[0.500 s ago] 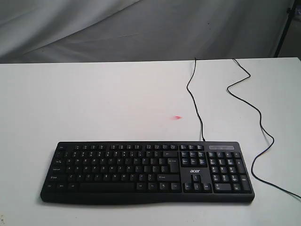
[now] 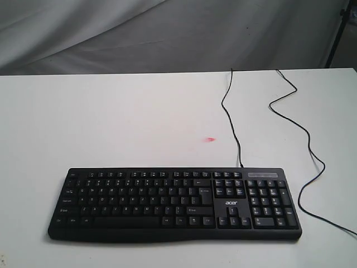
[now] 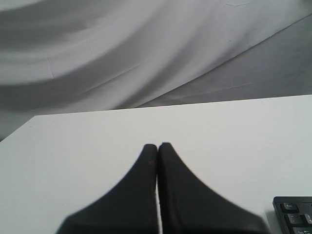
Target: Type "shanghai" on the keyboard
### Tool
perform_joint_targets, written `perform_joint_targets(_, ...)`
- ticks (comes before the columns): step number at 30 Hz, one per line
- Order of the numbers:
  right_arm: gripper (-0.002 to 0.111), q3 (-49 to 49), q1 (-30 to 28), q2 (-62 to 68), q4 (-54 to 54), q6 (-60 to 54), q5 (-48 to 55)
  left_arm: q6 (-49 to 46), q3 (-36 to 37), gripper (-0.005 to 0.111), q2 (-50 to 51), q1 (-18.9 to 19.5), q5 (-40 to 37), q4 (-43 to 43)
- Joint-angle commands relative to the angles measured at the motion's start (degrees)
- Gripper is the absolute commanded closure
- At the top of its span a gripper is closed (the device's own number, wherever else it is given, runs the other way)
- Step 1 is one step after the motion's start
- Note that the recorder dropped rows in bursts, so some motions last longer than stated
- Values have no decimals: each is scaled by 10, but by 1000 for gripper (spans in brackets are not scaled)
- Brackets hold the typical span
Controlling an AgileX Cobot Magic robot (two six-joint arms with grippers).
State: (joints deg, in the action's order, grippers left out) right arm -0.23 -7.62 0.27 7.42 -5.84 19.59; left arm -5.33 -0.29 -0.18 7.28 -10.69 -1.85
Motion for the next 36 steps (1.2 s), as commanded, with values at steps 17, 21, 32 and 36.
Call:
perform_joint_targets(17,108,2,-4,-3,2,2,-265,2,3,106,2,-2,2,0)
perform_joint_targets(21,108,2,-4,-3,2,2,-315,2,3,106,2,-2,2,0)
perform_joint_targets(32,108,2,-4,-3,2,2,-377,2,3,106,2,-2,2,0)
perform_joint_targets(36,108,2,-4,-3,2,2,-377,2,3,106,2,-2,2,0)
